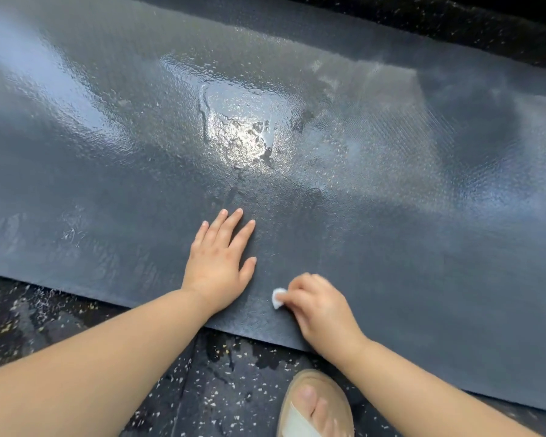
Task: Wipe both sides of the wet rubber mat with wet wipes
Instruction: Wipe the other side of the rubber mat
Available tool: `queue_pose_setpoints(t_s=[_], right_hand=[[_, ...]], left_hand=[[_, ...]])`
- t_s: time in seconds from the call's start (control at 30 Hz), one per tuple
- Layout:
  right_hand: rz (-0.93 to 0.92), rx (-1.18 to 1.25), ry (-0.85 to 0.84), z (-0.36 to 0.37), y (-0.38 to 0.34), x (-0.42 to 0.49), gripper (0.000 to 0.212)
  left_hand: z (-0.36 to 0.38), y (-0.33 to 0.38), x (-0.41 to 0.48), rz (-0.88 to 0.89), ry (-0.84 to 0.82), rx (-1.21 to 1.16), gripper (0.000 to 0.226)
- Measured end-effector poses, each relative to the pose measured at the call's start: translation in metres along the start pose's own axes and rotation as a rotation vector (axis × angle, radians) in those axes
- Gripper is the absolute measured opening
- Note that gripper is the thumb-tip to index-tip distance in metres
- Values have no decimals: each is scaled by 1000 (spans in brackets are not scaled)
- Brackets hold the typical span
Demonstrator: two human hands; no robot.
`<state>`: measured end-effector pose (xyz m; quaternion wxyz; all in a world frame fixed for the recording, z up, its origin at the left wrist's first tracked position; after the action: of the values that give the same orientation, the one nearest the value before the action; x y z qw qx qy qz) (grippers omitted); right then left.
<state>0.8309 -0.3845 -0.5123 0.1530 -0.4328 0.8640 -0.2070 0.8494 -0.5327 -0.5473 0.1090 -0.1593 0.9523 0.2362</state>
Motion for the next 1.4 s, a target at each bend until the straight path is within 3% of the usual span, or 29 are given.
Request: queue_pose_setpoints(t_s=[0.1,0.23,0.37,0.5,0.73,0.9,1.0,1.13,1.27,1.4], right_hand=[[-3,69,28,-15,8,6,11],[286,-21,255,-64,77,61,16],[411,-134,218,-68,120,94,18],[301,-164,207,-46,84,55,12],[130,-7,77,0,19,-46,13],[321,-82,279,-45,71,8,13],[465,-95,309,-53,99,34,12],[330,-104,279,-27,56,-3,15],[176,8,87,4,11,-60,13],[276,44,186,-27,41,-48,14]], left_hand=[[0,0,0,0,-2,-16,63],[0,-1,1,14,-23,11,64],[1,-2,0,6,-30,28,65],[2,0,-1,-1,-13,10,65],[0,0,-4,39,9,-36,63],[-1,0,-4,36,17,-35,62],[0,3,-6,8,33,-38,62],[2,4,-10,-21,45,-70,61],[6,7,-18,-13,37,-63,58],[9,24,-36,120,18,39,50]])
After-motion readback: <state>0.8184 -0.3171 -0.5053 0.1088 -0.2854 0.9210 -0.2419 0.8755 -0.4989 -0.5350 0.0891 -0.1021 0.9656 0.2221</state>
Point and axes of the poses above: each hand's wrist, its own x-axis towards the middle knuckle, its own z-axis out of the palm, y = z × x, the point moved 8 cm from there along x, towards the middle knuckle, and after that the axes turned 11 degrees about -x, right-handed, at the moved point
